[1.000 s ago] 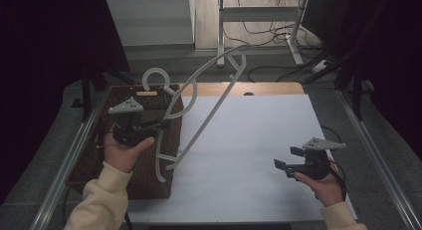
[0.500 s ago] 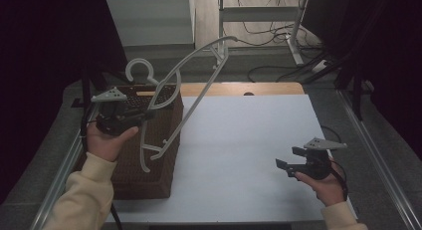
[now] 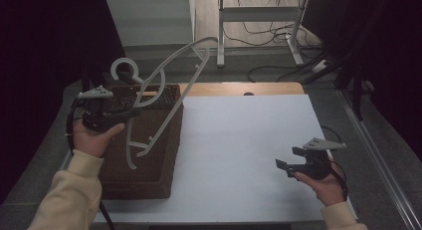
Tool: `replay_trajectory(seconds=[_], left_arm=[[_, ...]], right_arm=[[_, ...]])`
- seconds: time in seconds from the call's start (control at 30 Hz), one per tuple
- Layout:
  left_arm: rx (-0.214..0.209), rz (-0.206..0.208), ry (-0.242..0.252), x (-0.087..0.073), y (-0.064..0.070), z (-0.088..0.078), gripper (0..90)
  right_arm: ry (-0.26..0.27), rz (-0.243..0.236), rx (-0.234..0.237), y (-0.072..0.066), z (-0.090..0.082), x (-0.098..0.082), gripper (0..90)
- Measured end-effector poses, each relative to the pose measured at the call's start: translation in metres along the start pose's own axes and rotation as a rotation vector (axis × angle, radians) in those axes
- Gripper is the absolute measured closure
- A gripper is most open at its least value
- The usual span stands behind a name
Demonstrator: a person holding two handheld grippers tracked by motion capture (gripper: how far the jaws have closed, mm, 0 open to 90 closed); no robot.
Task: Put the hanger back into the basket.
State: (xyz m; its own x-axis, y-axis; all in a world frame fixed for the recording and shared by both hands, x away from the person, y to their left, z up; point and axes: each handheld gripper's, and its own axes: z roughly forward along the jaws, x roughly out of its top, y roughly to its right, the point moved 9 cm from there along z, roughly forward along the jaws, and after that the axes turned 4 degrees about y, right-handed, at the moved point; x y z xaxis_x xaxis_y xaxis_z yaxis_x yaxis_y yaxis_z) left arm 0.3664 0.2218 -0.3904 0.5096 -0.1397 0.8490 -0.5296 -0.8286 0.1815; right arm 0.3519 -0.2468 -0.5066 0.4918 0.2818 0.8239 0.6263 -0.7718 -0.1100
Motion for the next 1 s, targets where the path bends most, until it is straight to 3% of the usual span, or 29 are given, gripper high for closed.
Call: replay_trajectory(seconds=[0.73,1.0], left_arm=[[0.105,-0.027,-0.032,-0.025,-0.053,-0.018,81.5],[0.150,-0.039,-0.061,-0.044,-0.075,-0.026,81.5]], right_arm=[[-0.003,0.007,-0.008,0.002,0.002,-0.002,15.6],[-0.006,0.006,-0.007,0.002,0.003,-0.002,15.3]])
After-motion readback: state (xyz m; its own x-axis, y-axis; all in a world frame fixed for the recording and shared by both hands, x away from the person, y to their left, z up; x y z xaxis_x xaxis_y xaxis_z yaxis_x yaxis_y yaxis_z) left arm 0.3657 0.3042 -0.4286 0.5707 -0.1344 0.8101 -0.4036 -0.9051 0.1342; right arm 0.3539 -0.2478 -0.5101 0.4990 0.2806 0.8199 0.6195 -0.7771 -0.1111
